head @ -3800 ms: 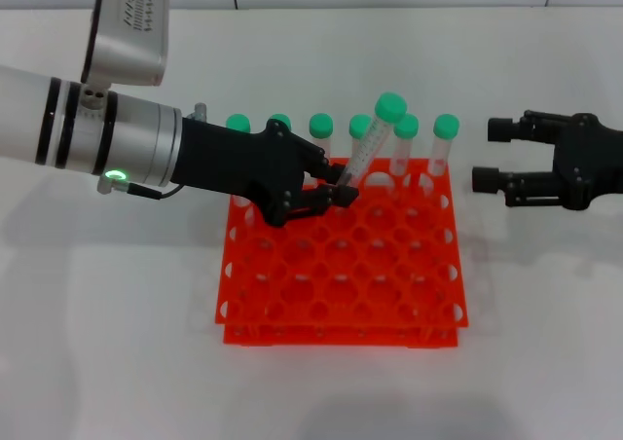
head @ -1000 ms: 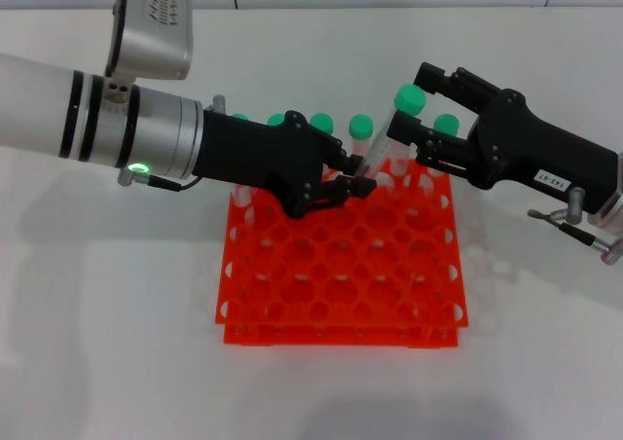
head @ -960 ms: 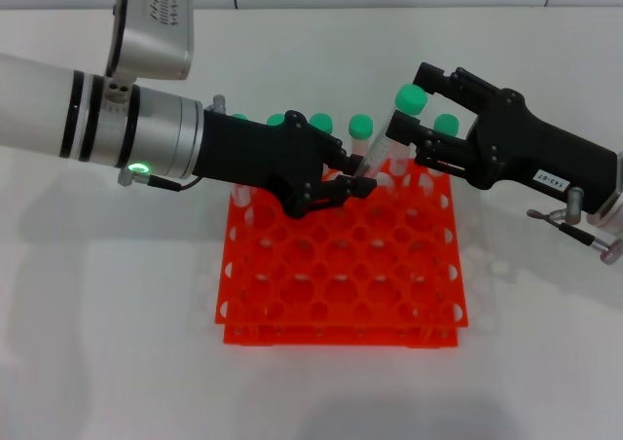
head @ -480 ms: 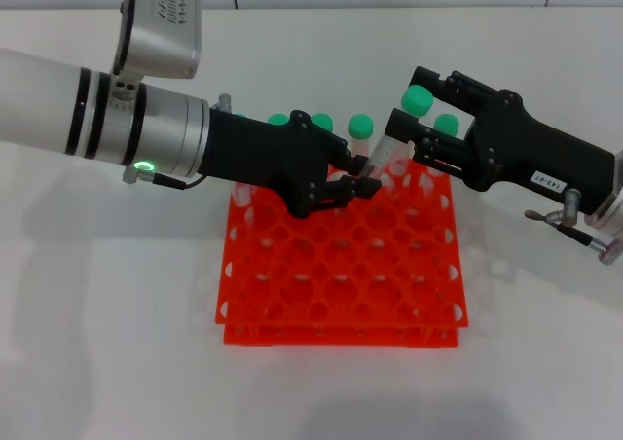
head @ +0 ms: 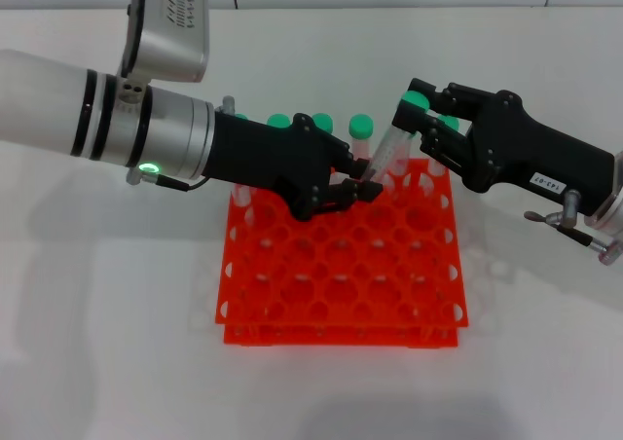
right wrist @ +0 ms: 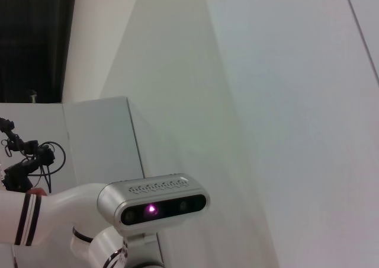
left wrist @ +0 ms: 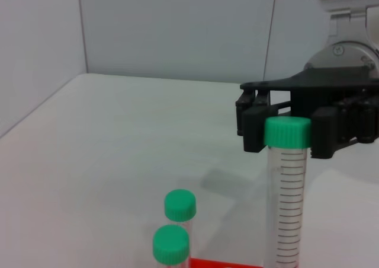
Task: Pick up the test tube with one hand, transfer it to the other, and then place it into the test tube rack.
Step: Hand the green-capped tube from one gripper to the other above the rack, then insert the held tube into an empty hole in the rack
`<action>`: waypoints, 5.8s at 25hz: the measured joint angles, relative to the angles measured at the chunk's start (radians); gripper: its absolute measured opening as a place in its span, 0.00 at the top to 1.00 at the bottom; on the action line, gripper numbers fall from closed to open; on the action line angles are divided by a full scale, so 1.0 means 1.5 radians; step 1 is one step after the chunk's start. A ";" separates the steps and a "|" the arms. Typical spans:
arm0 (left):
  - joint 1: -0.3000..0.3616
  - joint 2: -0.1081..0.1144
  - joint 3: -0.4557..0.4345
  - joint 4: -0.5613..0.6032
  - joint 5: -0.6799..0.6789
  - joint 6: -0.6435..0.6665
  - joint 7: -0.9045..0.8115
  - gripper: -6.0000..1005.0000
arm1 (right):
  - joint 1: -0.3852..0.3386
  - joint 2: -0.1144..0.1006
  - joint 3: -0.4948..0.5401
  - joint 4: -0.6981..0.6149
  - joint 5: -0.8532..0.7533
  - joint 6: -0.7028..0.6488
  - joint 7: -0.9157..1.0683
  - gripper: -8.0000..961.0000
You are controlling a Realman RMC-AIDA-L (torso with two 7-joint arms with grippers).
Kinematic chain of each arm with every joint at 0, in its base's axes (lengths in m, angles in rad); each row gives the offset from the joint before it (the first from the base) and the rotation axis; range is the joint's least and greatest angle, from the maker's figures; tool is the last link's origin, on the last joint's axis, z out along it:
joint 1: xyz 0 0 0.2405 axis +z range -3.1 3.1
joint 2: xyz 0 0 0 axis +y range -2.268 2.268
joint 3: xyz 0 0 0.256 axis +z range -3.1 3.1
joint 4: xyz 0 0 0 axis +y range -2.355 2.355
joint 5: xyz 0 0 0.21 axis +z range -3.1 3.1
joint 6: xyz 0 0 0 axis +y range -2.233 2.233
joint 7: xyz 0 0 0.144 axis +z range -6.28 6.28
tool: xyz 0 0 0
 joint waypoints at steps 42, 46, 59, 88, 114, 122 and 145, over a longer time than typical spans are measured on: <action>0.156 -0.012 -0.006 0.395 0.007 0.121 -0.295 0.13 | -0.014 0.000 0.001 -0.009 0.001 -0.002 0.004 0.73; 0.211 -0.010 -0.007 0.515 0.007 0.128 -0.371 0.13 | -0.015 -0.002 0.001 -0.010 0.001 -0.003 0.005 0.73; 0.379 -0.025 -0.006 0.721 0.004 0.136 -0.455 0.13 | -0.016 -0.006 -0.043 -0.089 -0.006 -0.002 0.069 0.72; 0.553 -0.025 -0.129 0.427 -0.146 0.136 -0.101 0.13 | 0.054 -0.002 -0.159 -0.190 0.000 0.064 0.161 0.72; 0.484 -0.024 -0.157 0.411 -0.048 0.130 -0.152 0.14 | 0.077 0.000 -0.398 -0.218 0.200 0.194 0.156 0.71; 0.482 -0.024 -0.157 0.414 -0.050 0.129 -0.150 0.14 | 0.074 0.000 -0.526 -0.251 0.312 0.259 0.162 0.71; 0.466 -0.024 -0.157 0.410 -0.047 0.120 -0.149 0.14 | 0.060 0.000 -0.600 -0.269 0.382 0.330 0.160 0.71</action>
